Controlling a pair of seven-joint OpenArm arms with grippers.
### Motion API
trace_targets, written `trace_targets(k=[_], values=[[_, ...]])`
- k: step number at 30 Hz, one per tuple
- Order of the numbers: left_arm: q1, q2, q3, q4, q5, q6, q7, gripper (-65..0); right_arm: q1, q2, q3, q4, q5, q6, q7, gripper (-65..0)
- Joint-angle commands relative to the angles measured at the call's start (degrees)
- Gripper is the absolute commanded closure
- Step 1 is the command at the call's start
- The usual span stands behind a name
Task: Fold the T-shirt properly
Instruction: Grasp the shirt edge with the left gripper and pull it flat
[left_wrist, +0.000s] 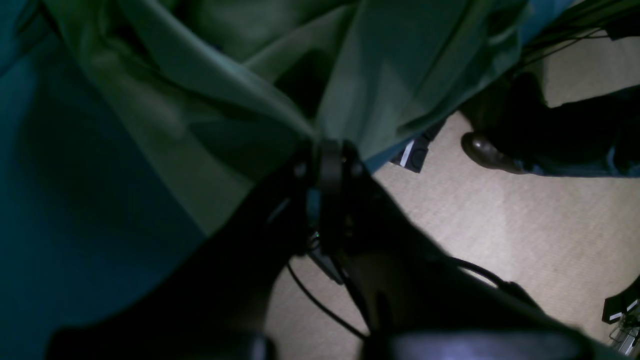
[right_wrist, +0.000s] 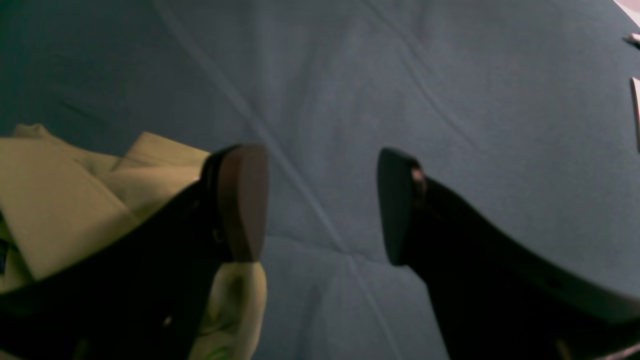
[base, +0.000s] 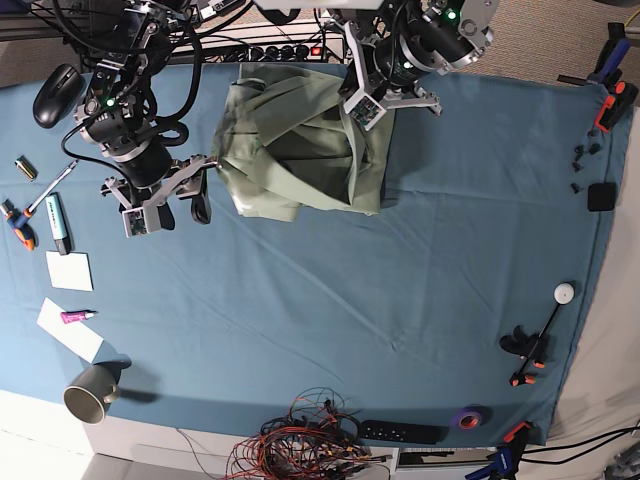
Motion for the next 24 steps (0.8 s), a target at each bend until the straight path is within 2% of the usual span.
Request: trace_targets(k=[1,3,7,10,14,20,24], values=[[0.1,0.0,0.1,1.3,0.5,-0.2,-0.8,0.0,0.5,0.3,0.1,0.8,0.5,0.1,1.6,-34.6],[0.1,0.0,0.1,1.3,3.0,-0.1,-0.2,0.0,0.5,0.3,0.1,0.8,0.5,0.1,1.6,-34.6],[0.1,0.0,0.1,1.3,8.2,2.8,1.2,0.0,0.5,0.3,0.1,0.8,0.5,0.1,1.6,-34.6],[0.1,0.0,0.1,1.3,10.4,2.9,1.5,0.0,0.5,0.3,0.1,0.8,0.5,0.0,1.6,-34.6],[0.1,0.0,0.1,1.3,14.4,4.6,2.2,0.0,0.5,0.3,0.1,0.8,0.5,-1.2,1.6,-34.6],[0.1,-0.9,0.1,1.3,18.8,7.4,2.7,0.0,0.5,0.3,0.1,0.8,0.5,-1.2,1.6,-34.6],[0.1,-0.9,0.2,1.3,19.5,7.5,3.1,0.0,0.5,0.3,0.1,0.8,0.5,-2.8,1.6,-34.6]])
